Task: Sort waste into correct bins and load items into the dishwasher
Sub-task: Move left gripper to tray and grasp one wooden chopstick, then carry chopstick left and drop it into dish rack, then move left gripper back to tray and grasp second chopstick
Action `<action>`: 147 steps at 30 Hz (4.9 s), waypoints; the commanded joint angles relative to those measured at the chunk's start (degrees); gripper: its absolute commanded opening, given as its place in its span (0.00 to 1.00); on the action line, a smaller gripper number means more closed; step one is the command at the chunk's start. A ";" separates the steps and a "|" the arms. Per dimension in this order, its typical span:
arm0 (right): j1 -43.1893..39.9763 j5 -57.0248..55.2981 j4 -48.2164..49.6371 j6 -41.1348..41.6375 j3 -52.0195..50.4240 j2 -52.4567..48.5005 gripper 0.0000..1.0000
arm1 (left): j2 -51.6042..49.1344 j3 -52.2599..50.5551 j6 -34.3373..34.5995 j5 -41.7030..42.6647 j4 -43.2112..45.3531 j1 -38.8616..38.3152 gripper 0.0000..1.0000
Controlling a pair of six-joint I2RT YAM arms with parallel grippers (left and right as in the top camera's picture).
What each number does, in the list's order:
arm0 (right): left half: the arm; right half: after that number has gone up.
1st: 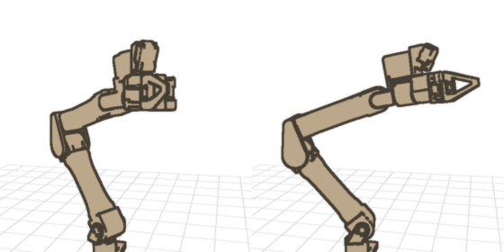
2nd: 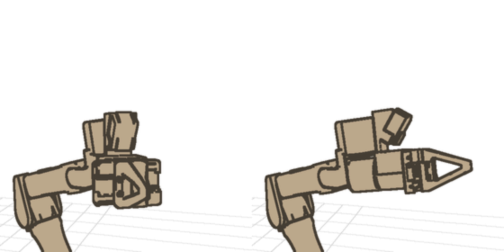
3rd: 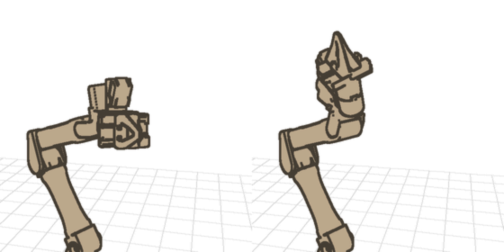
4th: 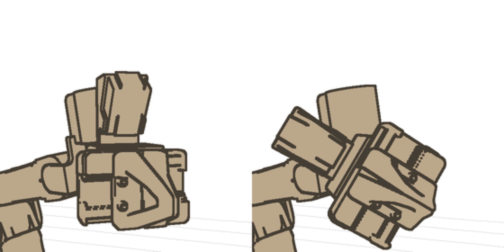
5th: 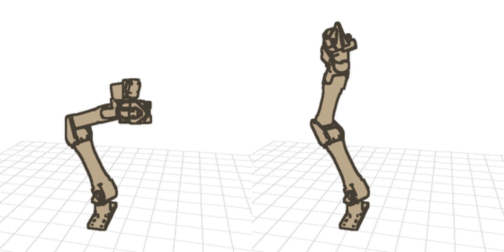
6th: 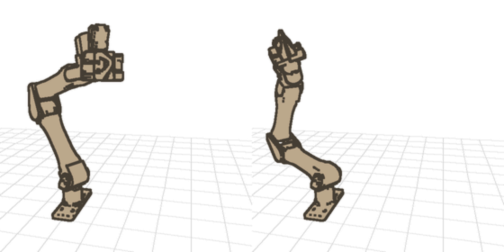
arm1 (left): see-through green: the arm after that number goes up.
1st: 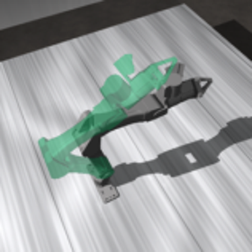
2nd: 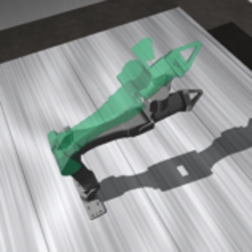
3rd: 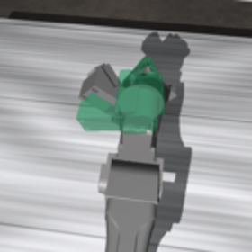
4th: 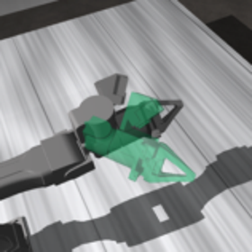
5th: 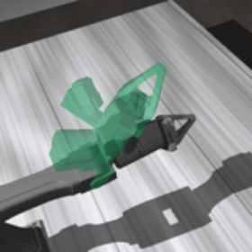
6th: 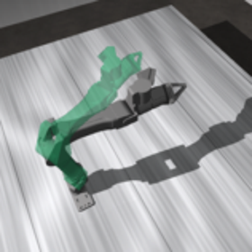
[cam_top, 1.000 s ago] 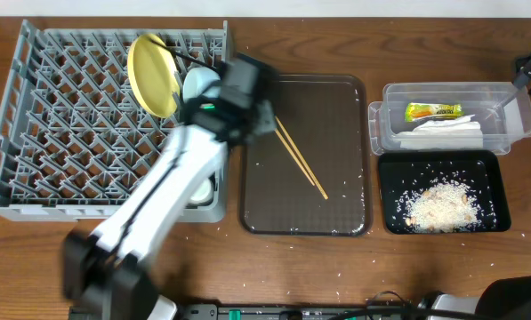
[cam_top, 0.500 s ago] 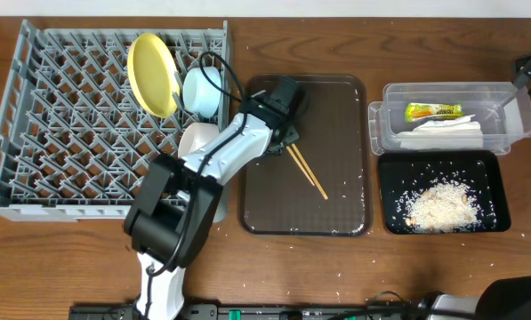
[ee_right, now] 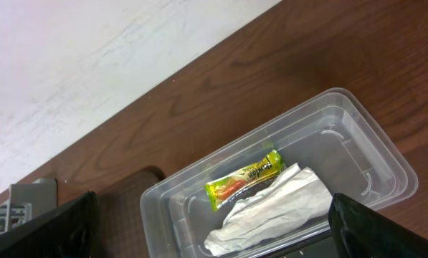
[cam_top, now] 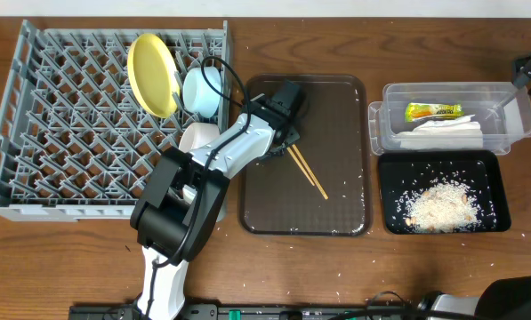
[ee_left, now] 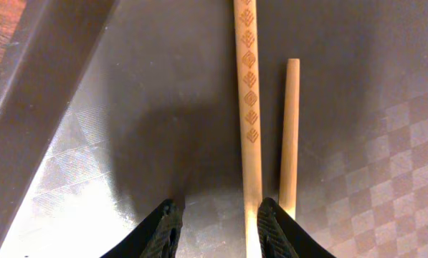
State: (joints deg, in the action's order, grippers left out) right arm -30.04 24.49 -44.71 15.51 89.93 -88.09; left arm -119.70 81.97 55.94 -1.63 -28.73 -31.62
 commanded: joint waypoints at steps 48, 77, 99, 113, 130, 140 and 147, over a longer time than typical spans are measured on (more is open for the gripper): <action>-0.35 0.35 0.09 0.33 1.18 1.09 0.99 | 22.82 4.57 -31.34 2.36 -22.95 1.49 0.07; -0.35 0.35 0.09 0.33 1.18 1.09 0.99 | 21.38 3.21 -54.01 -21.29 -31.63 23.91 0.07; -0.35 0.35 0.09 0.33 1.18 1.09 0.99 | 23.30 9.94 -52.46 -11.50 -34.34 20.92 0.49; -0.35 0.35 0.09 0.33 1.18 1.09 0.99 | 27.61 12.15 -49.22 21.81 -22.16 6.93 0.71; -0.35 0.35 0.09 0.33 1.18 1.09 0.99 | 22.29 12.02 -25.73 8.02 -20.46 1.25 0.77; -0.35 0.35 0.09 0.33 1.18 1.09 0.99 | 13.05 18.18 -22.60 3.02 -30.77 -1.79 0.73; -0.35 0.35 0.09 0.33 1.18 1.09 0.99 | 2.43 20.76 -17.57 2.43 -33.31 -3.87 0.65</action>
State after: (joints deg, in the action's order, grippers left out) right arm -30.04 24.49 -44.73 15.51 89.93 -88.09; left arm -112.51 101.91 34.44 2.42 -62.22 -34.41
